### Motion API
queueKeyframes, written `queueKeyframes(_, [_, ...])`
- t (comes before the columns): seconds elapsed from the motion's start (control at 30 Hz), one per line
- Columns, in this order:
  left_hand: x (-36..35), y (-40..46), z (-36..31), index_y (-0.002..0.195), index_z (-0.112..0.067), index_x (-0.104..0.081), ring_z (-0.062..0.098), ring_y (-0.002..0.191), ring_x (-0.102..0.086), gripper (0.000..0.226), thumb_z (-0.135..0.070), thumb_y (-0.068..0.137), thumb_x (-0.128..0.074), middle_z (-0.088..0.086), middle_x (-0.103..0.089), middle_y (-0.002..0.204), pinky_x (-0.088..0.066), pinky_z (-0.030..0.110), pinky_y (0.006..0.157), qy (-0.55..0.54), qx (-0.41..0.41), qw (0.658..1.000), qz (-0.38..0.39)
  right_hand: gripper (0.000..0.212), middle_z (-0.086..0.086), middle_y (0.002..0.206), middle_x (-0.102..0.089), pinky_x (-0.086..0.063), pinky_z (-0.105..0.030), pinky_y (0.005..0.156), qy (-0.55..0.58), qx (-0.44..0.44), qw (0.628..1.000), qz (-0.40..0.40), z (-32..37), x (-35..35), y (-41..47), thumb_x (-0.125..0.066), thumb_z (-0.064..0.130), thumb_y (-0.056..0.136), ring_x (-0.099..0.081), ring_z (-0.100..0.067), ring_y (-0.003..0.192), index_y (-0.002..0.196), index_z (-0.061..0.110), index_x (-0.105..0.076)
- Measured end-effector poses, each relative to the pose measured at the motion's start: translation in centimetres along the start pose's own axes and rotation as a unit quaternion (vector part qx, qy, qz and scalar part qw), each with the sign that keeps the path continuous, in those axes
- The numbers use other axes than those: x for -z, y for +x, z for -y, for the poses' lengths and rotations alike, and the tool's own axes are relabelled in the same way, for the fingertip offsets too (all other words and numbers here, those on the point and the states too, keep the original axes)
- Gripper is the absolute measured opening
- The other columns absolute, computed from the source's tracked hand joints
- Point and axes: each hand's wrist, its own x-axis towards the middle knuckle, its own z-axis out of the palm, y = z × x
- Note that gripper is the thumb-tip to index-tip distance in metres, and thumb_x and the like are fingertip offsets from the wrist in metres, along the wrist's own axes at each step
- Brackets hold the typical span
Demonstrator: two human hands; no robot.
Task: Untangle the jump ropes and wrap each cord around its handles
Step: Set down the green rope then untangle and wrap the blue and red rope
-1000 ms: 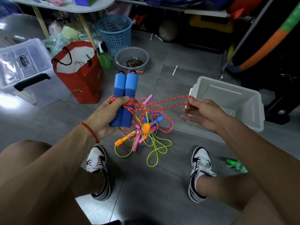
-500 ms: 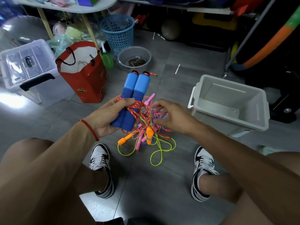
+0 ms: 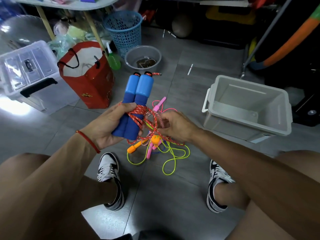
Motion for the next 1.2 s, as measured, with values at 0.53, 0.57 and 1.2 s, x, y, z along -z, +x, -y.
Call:
queueKeyframes(0.53, [0.8,-1.1,-0.1,0.132,-0.007,-0.052,0.031,0.076,-0.063,0.067,-0.03,0.077,-0.081,0.021,-0.062,0.101,-0.057,0.04,0.065,0.008,0.02,0.999,-0.025,0.03,0.0,0.064,-0.054,-0.051,-0.043,0.064,-0.06,0.003,0.998,0.031,0.9,0.3,0.6,-0.074,0.035,0.084,-0.049,-0.019,0.061,0.07,0.014,-0.057])
queueKeyframes(0.57, [0.8,-1.2,-0.1,0.133,-0.005,-0.051,0.03,0.075,-0.063,0.061,-0.027,0.082,-0.076,0.021,-0.062,0.102,-0.058,0.039,0.064,0.019,0.02,0.998,-0.049,0.031,-0.001,0.064,-0.055,-0.051,-0.044,0.065,-0.054,-0.01,0.998,0.028,0.6,0.8,0.9,-0.073,0.037,0.085,-0.049,-0.018,0.061,0.071,0.016,-0.055])
queueKeyframes(1.2, [-1.3,-0.8,-0.8,0.117,-0.015,-0.06,0.024,0.069,-0.064,0.031,-0.017,0.086,-0.062,0.011,-0.065,0.092,-0.058,0.037,0.06,-0.011,-0.067,0.993,-0.094,0.022,0.008,0.07,-0.063,-0.037,-0.017,0.056,-0.137,0.015,0.99,-0.028,8.2,13.7,-1.0,-0.065,0.041,0.093,-0.053,-0.003,0.063,0.085,0.022,-0.072])
